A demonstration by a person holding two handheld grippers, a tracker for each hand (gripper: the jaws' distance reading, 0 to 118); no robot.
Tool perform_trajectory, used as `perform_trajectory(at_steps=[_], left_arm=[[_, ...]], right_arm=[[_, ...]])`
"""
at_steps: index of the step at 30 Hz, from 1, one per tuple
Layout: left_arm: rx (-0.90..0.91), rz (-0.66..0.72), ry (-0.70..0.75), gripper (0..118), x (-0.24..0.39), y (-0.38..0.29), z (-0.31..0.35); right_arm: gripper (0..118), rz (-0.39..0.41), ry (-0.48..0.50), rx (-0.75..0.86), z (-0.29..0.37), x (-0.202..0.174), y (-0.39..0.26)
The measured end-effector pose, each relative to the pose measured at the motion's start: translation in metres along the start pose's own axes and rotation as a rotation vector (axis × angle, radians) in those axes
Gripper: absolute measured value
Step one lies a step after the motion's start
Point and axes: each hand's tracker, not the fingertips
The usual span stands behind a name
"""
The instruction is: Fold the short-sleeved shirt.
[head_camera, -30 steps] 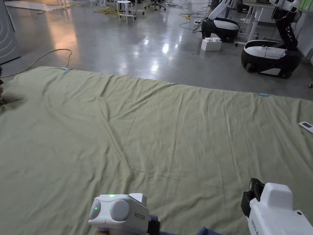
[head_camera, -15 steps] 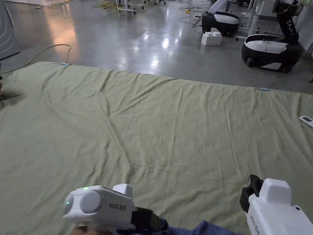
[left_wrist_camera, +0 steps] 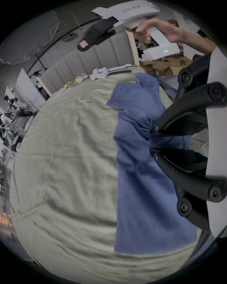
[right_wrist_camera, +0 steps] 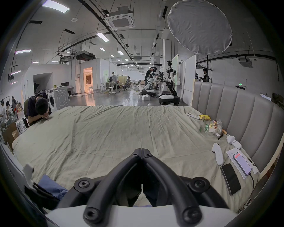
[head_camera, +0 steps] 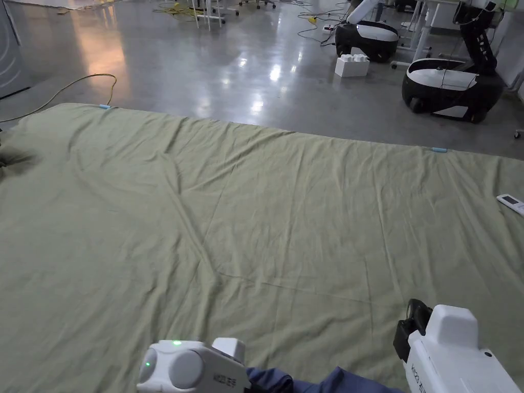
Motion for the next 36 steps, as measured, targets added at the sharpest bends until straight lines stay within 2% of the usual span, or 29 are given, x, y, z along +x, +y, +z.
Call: perform_trajectory(at_steps=[3, 7, 13, 14, 16, 17, 18, 24, 26, 30, 34, 36], left_arm=[[-0.006, -0.007, -0.035, 16, 0.012, -0.006, -0.015], [0.002, -0.049, 0.0, 16, 0.017, -0.011, -0.029], [0.007, -0.068, -0.028, 19, 0.009, -0.008, -0.006], [0.008, -0.064, -0.042, 27, 0.005, -0.007, 0.001], [0.056, -0.057, -0.084, 59, -0.011, -0.004, 0.028], [0.082, -0.056, -0.081, 69, -0.02, -0.003, 0.041], [0.112, -0.044, -0.071, 74, -0.033, -0.001, 0.055], [0.263, 0.062, -0.001, 82, -0.115, 0.005, 0.108], [0.281, 0.078, -0.073, 83, -0.139, 0.002, 0.105], [0.24, 0.197, -0.159, 83, -0.174, -0.003, 0.085], [0.133, 0.265, -0.297, 83, -0.181, -0.012, 0.053], [0.118, 0.253, -0.35, 83, -0.177, -0.018, 0.041]], right_arm=[[1, -0.028, 0.002, -0.047, 0.0, 0.002, -0.004], [1, -0.01, -0.006, -0.02, 0.002, 0.005, -0.002], [1, -0.011, -0.008, -0.021, 0.001, 0.007, -0.002], [1, -0.012, -0.007, -0.02, 0.001, 0.007, -0.001], [1, -0.009, -0.006, -0.016, 0.002, 0.008, 0.001], [1, -0.009, -0.005, -0.012, 0.003, 0.009, 0.002], [1, -0.008, -0.006, -0.006, 0.004, 0.01, 0.003], [1, -0.007, -0.01, 0.021, 0.004, 0.012, 0.009], [1, -0.012, -0.008, 0.023, 0.004, 0.012, 0.01], [1, -0.016, -0.004, 0.017, 0.002, 0.01, 0.009], [1, -0.019, -0.006, 0.01, 0.003, 0.009, 0.007], [1, -0.018, -0.009, 0.007, 0.004, 0.009, 0.006]])
